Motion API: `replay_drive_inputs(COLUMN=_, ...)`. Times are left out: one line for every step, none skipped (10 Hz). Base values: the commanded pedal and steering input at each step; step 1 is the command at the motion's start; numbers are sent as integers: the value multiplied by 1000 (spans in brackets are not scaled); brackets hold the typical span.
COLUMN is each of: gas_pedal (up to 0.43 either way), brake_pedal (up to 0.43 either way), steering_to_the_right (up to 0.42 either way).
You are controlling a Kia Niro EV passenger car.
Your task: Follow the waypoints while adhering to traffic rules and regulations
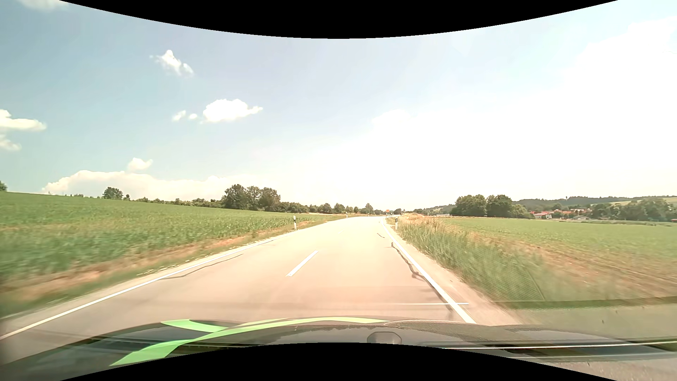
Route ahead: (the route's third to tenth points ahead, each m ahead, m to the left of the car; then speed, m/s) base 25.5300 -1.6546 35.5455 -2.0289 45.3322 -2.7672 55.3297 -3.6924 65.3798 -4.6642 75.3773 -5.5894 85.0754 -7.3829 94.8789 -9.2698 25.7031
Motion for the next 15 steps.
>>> replay_drive_inputs(gas_pedal=248, brake_pedal=0, steering_to_the_right=11)
replay_drive_inputs(gas_pedal=240, brake_pedal=0, steering_to_the_right=11)
replay_drive_inputs(gas_pedal=209, brake_pedal=0, steering_to_the_right=11)
replay_drive_inputs(gas_pedal=169, brake_pedal=0, steering_to_the_right=11)
replay_drive_inputs(gas_pedal=169, brake_pedal=0, steering_to_the_right=11)
replay_drive_inputs(gas_pedal=157, brake_pedal=0, steering_to_the_right=9)
replay_drive_inputs(gas_pedal=110, brake_pedal=0, steering_to_the_right=7)
replay_drive_inputs(gas_pedal=98, brake_pedal=0, steering_to_the_right=7)
replay_drive_inputs(gas_pedal=87, brake_pedal=0, steering_to_the_right=7)
replay_drive_inputs(gas_pedal=98, brake_pedal=0, steering_to_the_right=7)
replay_drive_inputs(gas_pedal=110, brake_pedal=0, steering_to_the_right=7)
replay_drive_inputs(gas_pedal=150, brake_pedal=0, steering_to_the_right=7)
replay_drive_inputs(gas_pedal=177, brake_pedal=0, steering_to_the_right=8)
replay_drive_inputs(gas_pedal=209, brake_pedal=0, steering_to_the_right=10)
replay_drive_inputs(gas_pedal=240, brake_pedal=0, steering_to_the_right=11)
